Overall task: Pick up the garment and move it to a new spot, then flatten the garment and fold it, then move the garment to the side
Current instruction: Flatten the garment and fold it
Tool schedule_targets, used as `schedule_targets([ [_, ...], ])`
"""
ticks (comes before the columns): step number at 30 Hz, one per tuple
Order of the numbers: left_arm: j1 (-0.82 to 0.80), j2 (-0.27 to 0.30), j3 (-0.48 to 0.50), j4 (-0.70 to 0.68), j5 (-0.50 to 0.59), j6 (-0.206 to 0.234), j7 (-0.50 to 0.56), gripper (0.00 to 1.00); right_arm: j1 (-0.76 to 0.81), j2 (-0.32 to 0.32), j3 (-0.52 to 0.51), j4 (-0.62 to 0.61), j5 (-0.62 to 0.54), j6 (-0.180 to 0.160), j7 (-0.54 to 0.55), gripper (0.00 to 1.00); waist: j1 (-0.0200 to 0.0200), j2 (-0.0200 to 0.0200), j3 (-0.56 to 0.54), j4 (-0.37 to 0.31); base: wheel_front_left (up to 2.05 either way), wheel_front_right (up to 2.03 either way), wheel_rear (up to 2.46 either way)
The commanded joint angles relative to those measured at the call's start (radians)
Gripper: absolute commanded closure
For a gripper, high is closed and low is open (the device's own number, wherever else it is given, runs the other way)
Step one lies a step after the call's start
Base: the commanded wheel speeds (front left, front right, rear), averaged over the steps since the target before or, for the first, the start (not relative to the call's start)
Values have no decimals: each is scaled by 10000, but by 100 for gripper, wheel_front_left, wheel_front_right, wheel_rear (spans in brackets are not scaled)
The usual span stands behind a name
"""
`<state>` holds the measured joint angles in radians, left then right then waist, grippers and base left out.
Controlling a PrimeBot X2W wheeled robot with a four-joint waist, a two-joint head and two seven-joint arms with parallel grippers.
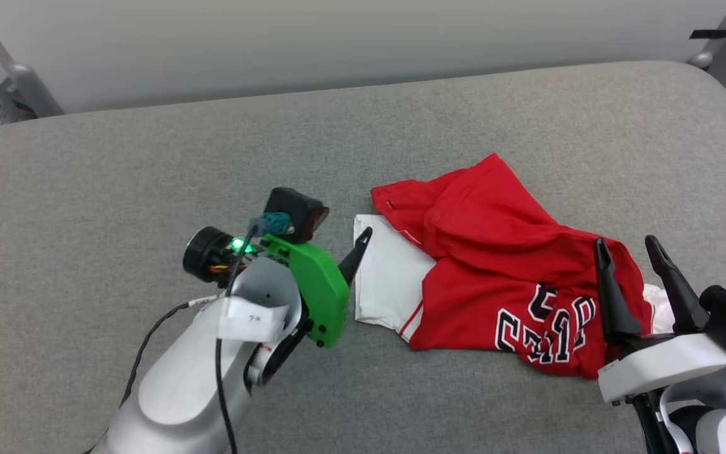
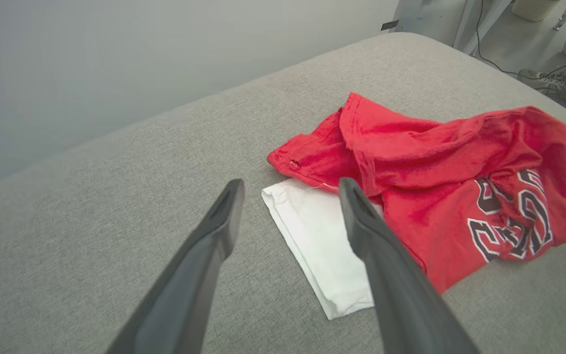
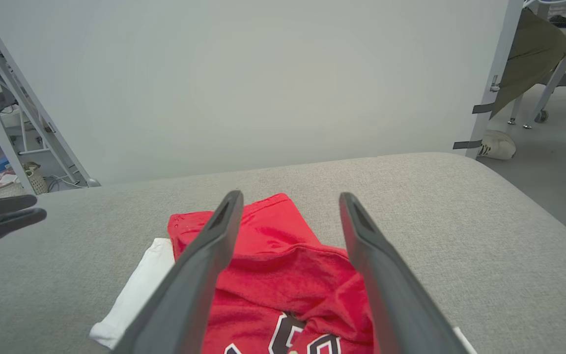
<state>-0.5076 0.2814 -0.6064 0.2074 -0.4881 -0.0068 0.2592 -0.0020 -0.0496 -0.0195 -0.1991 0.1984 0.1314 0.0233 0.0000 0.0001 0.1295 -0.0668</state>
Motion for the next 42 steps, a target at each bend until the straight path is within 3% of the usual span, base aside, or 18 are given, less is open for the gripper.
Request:
schedule_targets([
  [1,-367,-70,-152,242,115,-156,244,0,14,-7,57,-109,-7,-7,-31,0,0,-1,454,-329,0,0,0],
  [13,-1890,-262,-1682,3013,576,-971,2290,0,-325,-7,125,-79,150,-7,-387,0,0,-1,1501,-676,0,0,0],
  [19,-2265,-179,-3218,3914,922,-1209,3331,0,-398,-7,39,72,248,-7,-497,0,0,-1,1699,-591,0,0,0],
  [20,-2301,-175,-3579,3979,872,-1224,3548,21,-415,-7,31,97,270,-7,-498,0,0,-1,1721,-579,0,0,0],
  [22,-2406,-123,-4380,3911,624,-1231,3843,79,-456,-7,26,120,276,-7,-512,0,0,-1,1742,-568,0,0,0],
  [23,-2472,-72,-4662,3862,459,-1233,3917,100,-471,-7,32,129,279,-7,-514,0,0,-1,1750,-572,0,0,0],
  [26,-2763,118,-5098,3775,-130,-1235,3882,100,-499,-7,43,147,294,-7,-521,0,0,-1,1747,-555,0,0,0],
  [33,-3067,466,-4624,3441,-415,-1114,2569,100,-297,-7,-195,147,371,-7,-458,0,0,-1,1425,-255,0,0,0],
  [42,-2175,1836,-3475,1449,-1027,64,1666,100,8,-7,-577,67,448,-7,-212,0,0,-1,684,494,0,0,0],
])
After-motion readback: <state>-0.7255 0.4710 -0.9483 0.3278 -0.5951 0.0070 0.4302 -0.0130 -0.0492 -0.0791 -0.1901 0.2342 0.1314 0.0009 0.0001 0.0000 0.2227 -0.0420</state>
